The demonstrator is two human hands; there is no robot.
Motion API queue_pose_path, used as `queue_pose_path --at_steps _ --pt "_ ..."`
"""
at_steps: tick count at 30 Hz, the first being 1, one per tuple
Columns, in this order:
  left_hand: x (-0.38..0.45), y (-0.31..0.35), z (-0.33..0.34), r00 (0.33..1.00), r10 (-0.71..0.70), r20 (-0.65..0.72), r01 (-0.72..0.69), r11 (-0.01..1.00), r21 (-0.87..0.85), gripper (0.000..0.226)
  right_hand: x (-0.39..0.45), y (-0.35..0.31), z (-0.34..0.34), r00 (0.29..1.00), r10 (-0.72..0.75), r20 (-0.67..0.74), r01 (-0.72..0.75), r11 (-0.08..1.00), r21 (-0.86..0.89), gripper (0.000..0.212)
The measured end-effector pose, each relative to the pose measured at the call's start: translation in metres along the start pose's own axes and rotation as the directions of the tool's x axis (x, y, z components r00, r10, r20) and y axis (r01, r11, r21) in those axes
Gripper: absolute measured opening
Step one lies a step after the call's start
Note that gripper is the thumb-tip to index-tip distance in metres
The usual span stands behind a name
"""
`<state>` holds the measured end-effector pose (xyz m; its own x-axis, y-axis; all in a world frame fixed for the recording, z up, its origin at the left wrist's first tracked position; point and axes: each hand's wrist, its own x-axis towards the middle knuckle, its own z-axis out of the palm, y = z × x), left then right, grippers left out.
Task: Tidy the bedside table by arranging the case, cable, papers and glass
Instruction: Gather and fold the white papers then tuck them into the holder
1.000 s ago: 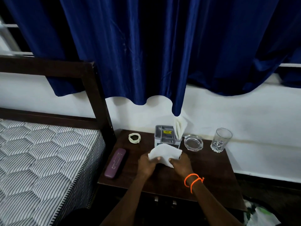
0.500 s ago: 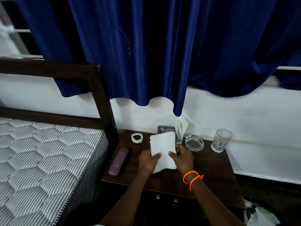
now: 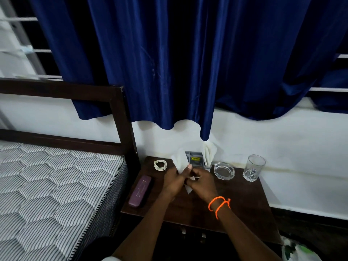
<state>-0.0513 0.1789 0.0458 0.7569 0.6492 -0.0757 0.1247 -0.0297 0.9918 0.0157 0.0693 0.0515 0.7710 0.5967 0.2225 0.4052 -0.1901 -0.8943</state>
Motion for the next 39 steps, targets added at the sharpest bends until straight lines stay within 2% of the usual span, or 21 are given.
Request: queue_pose_path --at_steps 2,4,7,9,12,16,20,22,24,26,28,31,35,38,39 --pt "0.008 0.004 -0.004 0.997 0.023 -0.072 -0.017 0.996 0.091 0.016 0.004 -0.003 -0.001 1.0 0.023 -0.007 -0.023 0.998 0.05 0.024" --pt "0.015 0.009 -0.008 0.992 0.019 -0.123 0.001 0.987 0.158 0.015 0.01 -0.004 -0.004 0.991 0.112 -0.068 -0.104 0.989 0.109 0.025" --pt "0.022 0.016 -0.015 0.998 0.004 -0.066 0.006 0.989 0.15 0.011 0.022 -0.003 -0.011 0.974 0.185 -0.132 -0.169 0.977 0.129 0.025" --pt "0.027 0.017 -0.018 1.0 0.01 0.028 -0.013 0.991 0.136 0.017 0.03 -0.003 -0.017 0.973 0.224 -0.064 -0.213 0.967 0.143 0.028" --pt "0.037 0.018 -0.023 0.995 0.033 0.097 -0.047 0.988 0.148 0.024 0.041 -0.002 -0.02 0.965 0.251 0.079 -0.26 0.954 0.15 0.024" --pt "0.051 0.02 -0.027 0.99 0.026 0.136 -0.048 0.985 0.164 0.02 0.052 0.005 -0.018 0.969 0.223 0.103 -0.226 0.974 0.021 0.014" --pt "0.065 0.025 -0.03 0.988 0.156 0.016 -0.153 0.931 0.331 0.024 0.063 0.008 -0.012 0.98 0.197 -0.012 -0.198 0.979 -0.055 0.012" --pt "0.074 0.03 -0.028 0.977 0.206 -0.062 -0.171 0.918 0.358 0.021 0.073 0.005 -0.008 0.971 0.218 -0.097 -0.221 0.975 -0.021 0.019" --pt "0.083 0.035 -0.027 0.961 0.23 -0.155 -0.158 0.913 0.375 0.035 0.085 0.002 -0.003 0.962 0.24 -0.133 -0.235 0.971 0.047 0.027" --pt "0.092 0.039 -0.025 0.938 0.249 -0.24 -0.148 0.916 0.372 0.053 0.097 0.001 0.002 0.967 0.226 -0.118 -0.214 0.971 0.105 0.036" --pt "0.101 0.042 -0.023 0.928 0.257 -0.271 -0.156 0.926 0.345 0.057 0.105 0.001 0.009 0.978 0.193 -0.083 -0.184 0.978 0.102 0.046" --pt "0.115 0.043 -0.018 0.928 0.262 -0.264 -0.151 0.914 0.376 0.05 0.112 0.002 0.019 0.99 0.134 -0.033 -0.133 0.991 0.024 0.054" --pt "0.13 0.037 -0.005 0.936 0.282 -0.21 -0.192 0.911 0.366 0.038 0.121 0.007 0.023 0.995 0.088 -0.036 -0.089 0.996 -0.017 0.049" --pt "0.137 0.032 0.002 0.967 0.196 -0.165 -0.134 0.936 0.325 0.022 0.125 0.012 0.023 0.994 0.085 -0.067 -0.089 0.994 -0.062 0.046" --pt "0.137 0.032 0.004 0.978 0.142 -0.153 -0.094 0.953 0.288 0.023 0.126 0.013 0.022 0.994 0.083 -0.074 -0.089 0.993 -0.083 0.046"
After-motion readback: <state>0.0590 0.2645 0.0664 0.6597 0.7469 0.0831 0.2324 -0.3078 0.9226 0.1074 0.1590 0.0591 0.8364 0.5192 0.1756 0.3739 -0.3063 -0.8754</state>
